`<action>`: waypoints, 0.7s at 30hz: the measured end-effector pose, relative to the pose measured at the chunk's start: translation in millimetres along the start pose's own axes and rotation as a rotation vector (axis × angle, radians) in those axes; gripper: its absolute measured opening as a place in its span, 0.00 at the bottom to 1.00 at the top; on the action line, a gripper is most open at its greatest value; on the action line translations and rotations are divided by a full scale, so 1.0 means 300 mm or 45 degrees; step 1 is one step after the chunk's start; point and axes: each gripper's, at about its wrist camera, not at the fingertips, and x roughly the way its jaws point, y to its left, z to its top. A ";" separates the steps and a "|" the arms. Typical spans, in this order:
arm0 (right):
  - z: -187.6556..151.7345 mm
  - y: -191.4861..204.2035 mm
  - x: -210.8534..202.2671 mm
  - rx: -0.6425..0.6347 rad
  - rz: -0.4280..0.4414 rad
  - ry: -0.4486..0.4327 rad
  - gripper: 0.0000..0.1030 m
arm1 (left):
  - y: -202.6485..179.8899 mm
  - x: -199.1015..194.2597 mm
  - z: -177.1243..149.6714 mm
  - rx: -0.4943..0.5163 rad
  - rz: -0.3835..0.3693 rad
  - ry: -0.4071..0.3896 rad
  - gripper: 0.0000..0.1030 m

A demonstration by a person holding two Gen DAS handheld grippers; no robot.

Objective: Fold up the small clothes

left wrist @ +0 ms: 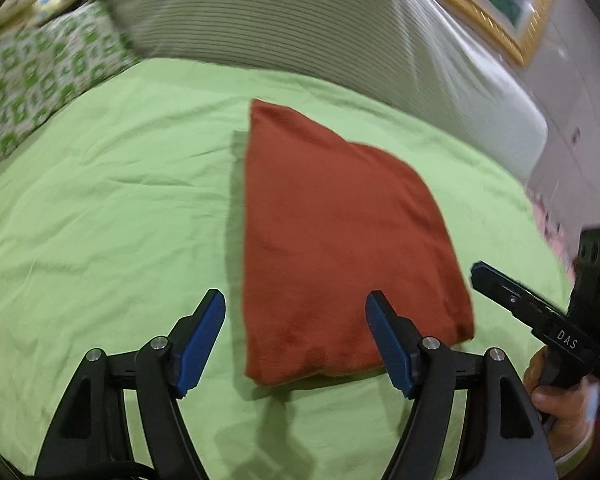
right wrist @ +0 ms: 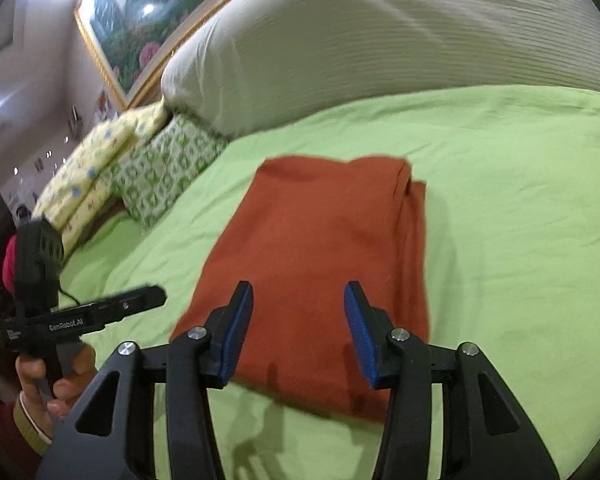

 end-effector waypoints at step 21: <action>-0.016 -0.141 0.023 0.131 -0.004 0.055 0.21 | 0.057 0.077 0.046 -0.043 0.005 0.057 0.76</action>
